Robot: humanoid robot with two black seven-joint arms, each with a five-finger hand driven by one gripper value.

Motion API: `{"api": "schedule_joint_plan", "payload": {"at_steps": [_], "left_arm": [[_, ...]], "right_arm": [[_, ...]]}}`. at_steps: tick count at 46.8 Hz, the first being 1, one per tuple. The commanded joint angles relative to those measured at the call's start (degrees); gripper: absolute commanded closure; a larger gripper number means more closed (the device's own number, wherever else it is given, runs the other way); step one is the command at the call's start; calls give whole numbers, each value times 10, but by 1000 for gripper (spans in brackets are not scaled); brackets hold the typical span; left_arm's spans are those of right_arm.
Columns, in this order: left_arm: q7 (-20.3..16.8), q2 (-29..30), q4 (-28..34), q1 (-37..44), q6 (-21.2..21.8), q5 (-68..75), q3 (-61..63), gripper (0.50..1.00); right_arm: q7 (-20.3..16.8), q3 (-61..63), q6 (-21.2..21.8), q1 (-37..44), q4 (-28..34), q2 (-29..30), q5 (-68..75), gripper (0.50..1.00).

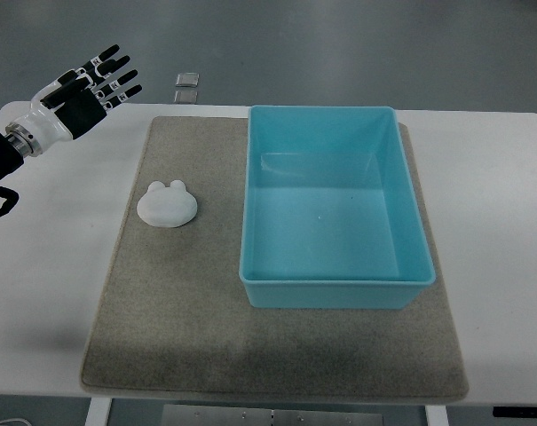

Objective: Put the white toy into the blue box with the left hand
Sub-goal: 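Move the left hand forward toward the white rabbit toy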

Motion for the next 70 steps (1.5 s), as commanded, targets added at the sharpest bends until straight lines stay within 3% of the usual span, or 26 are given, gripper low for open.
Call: {"api": "schedule_joint_plan", "payload": {"at_steps": [1,27,35,44,56,70], "left_arm": [[-4,0,0,0,0,1,0,501],[-4,6,-1,-1,15,46,16,504],[-35,9,7,-13,9,184,3,512],[-57,22,-3,-21,7,245,3,512],[-111,92,-92,-18,9,389,6,516],[-136,218,-233,-10,18,513,16,523]], "right_arm": [[0,0,0,0,0,0,1,564],[0,0,0,0,0,0,0,564],[0,0,0,0,0,0,0,564],[0,0,0,0,0,0,0,564],[0,0,0,0,0,0,0,564],[0,0,0,0,0,0,0,564]]}}
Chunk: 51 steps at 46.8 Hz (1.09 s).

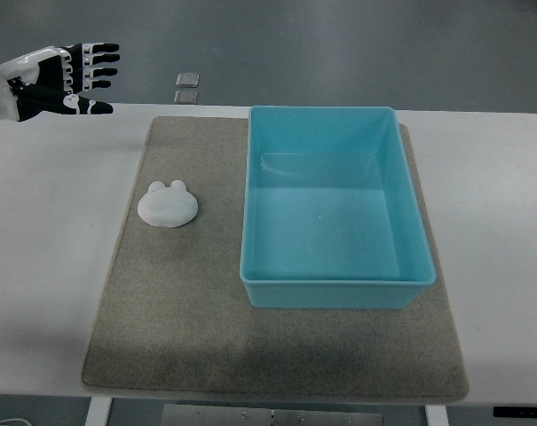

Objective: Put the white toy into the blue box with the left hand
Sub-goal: 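Move the left hand forward toward the white rabbit toy, then lower the left hand over the white rabbit toy and close fingers around it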

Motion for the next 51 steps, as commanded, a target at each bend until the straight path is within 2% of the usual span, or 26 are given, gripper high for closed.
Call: {"api": "schedule_joint_plan", "payload": {"at_steps": [1,8,13,22,30,35,39,51], "left_arm": [[-5,20,-22,2,3,38,1,525],[-12,43,-52,14,5,78,4,564],[-12,52,-58,17,8,121,10,564],[-35,49,-67,17,70,211,37,561],[-35,51,-119,24,114,240,73,559],[-35,40,-139,30,144,278,99,559],[-29,9,-138,32,166,312,108,557],[3,-31,-138,28,167,328,119,557]], "right_arm": [[0,0,0,0,0,0,0,564],[0,0,0,0,0,0,0,564],[0,0,0,0,0,0,0,564],[0,0,0,0,0,0,0,564],[0,0,0,0,0,0,0,564],[0,0,0,0,0,0,0,564],[0,0,0,0,0,0,0,564],[0,0,0,0,0,0,0,564]]}}
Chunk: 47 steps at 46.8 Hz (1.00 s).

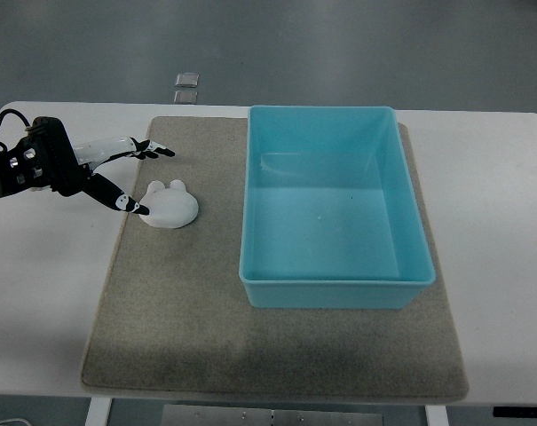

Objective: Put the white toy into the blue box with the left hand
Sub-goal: 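Lower the left hand over the white rabbit toy and close fingers around it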

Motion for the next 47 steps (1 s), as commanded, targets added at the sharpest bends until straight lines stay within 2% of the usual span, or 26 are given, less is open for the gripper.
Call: {"api": "schedule_joint_plan", "payload": {"at_steps": [1,9,32,38,41,43,45,47], "left_arm": [[5,-11,1,-3,2,11,7,557],[6,-25,0,2,5,66,7,557],[5,-22,-11,-2,2,68,7,568],[5,-24,-10,-3,1,73,8,636],[5,-23,-10,-3,1,78,8,651],[5,-22,-9,-3,1,79,8,684],[5,-22,-9,-3,1,80,8,688],[5,-21,-9,-3,-1,81,8,724]], "right_arm": [[0,0,0,0,0,0,0,564],[0,0,0,0,0,0,0,564],[0,0,0,0,0,0,0,564],[0,0,0,0,0,0,0,564],[0,0,0,0,0,0,0,564],[0,0,0,0,0,0,1,564],[0,0,0,0,0,0,0,564],[0,0,0,0,0,0,0,564]]}}
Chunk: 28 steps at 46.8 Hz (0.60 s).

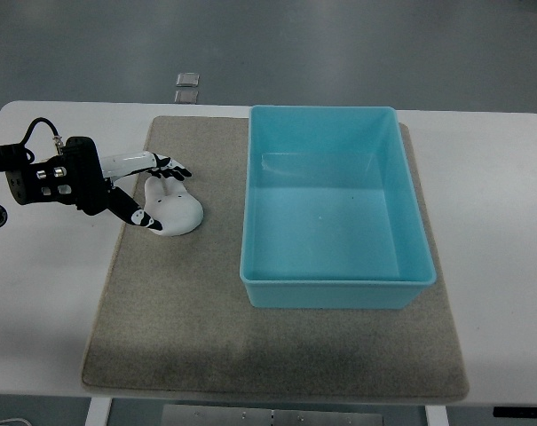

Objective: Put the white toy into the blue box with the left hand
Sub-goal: 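Lower the left hand over the white rabbit toy and close fingers around it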

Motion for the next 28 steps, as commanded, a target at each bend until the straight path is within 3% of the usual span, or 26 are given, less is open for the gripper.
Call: {"api": "schedule_joint_plan", "payload": {"at_steps": [1,12,18,28], "left_arm": [[0,1,0,0,-3,5,0,748],[0,-1,1,0,-4,15,0,883],[0,-1,1,-3,-4,16,0,1000],[0,-1,5,-5,-4,20,0,1000]], "right_arm": [[0,0,0,0,0,0,0,564],[0,0,0,0,0,0,0,564],[0,0,0,0,0,0,0,564],[0,0,0,0,0,0,0,564]]}}
